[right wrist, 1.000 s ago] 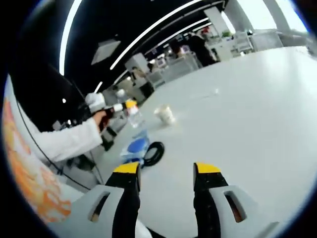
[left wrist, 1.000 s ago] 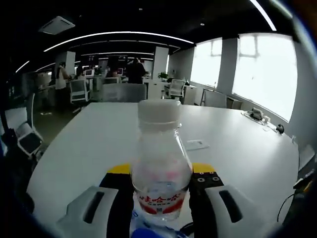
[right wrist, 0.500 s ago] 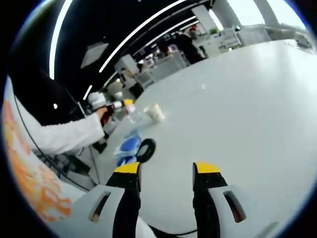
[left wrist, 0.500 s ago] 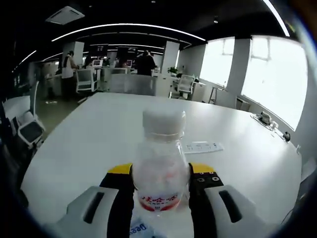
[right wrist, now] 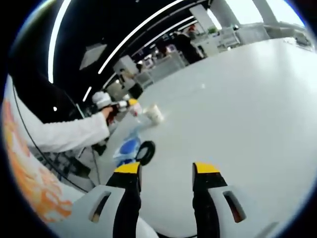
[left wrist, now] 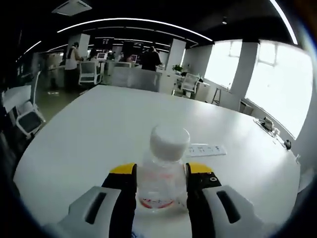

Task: Arrange the tabletop items into an orderly group along one side of the table until the central work area is clear of visible clutter.

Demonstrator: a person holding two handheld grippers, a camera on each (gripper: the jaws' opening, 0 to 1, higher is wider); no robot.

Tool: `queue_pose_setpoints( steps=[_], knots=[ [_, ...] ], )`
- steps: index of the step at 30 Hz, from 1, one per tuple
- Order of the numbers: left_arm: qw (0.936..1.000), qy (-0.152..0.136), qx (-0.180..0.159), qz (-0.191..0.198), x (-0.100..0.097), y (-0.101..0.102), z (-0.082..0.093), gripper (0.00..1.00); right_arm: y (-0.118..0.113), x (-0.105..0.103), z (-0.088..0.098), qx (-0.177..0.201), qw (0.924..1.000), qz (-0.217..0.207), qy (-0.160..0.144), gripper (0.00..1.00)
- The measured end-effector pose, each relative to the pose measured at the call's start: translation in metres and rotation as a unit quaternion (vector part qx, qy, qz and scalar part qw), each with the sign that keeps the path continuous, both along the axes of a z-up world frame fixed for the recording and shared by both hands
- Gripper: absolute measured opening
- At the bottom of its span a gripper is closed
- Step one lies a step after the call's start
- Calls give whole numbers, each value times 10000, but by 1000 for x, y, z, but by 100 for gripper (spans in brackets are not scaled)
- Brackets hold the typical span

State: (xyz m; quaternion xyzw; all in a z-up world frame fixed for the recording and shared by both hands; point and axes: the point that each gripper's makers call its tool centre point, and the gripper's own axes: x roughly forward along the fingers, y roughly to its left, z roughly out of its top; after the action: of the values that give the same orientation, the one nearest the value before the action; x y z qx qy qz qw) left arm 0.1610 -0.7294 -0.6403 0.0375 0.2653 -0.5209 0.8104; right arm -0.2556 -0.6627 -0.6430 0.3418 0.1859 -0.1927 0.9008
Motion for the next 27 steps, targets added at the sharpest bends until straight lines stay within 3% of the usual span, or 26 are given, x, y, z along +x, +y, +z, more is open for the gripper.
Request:
queue_pose_setpoints(
  steps=[14, 27],
  knots=[
    [9998, -119, 129, 30, 1, -10, -10, 38, -8, 11, 0, 48, 9999, 72, -63, 39],
    [9994, -261, 207, 18, -1, -9, -17, 39, -15, -1, -4, 104, 9999, -93, -77, 39]
  ],
)
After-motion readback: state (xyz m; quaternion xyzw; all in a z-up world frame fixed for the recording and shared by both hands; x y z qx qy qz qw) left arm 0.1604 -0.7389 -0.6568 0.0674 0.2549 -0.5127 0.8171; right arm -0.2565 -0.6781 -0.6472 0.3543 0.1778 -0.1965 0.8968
